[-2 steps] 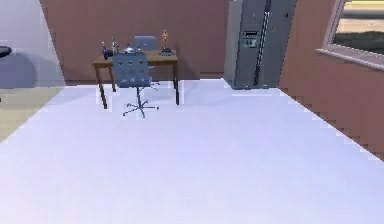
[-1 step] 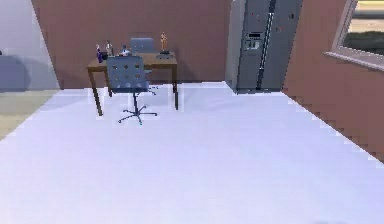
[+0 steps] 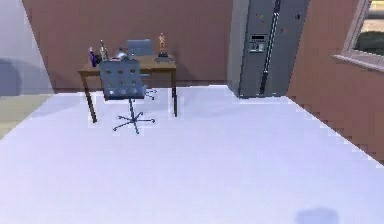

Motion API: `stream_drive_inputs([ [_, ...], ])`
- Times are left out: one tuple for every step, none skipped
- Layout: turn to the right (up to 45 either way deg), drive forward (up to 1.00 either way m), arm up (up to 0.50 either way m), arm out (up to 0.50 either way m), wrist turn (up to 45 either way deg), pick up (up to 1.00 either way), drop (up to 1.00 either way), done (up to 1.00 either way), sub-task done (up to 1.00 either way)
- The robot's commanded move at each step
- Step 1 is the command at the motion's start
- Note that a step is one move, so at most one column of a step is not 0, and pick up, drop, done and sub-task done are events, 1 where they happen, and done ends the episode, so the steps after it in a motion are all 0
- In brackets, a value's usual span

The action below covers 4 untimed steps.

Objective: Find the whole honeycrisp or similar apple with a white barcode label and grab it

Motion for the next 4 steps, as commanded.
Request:
stream_drive_inputs([
  [6.0,0.00,0.00,0.00,0.0,0.00,0.00,0.00,0.00],
  [0.0,1.00,0.00,0.00,0.0,0.00,0.00,0.00,0.00],
  [0.0,1.00,0.00,0.00,0.0,0.00,0.00,0.00,0.00],
  [0.0,0.80,0.00,0.00,0.0,0.00,0.00,0.00,0.00],
])
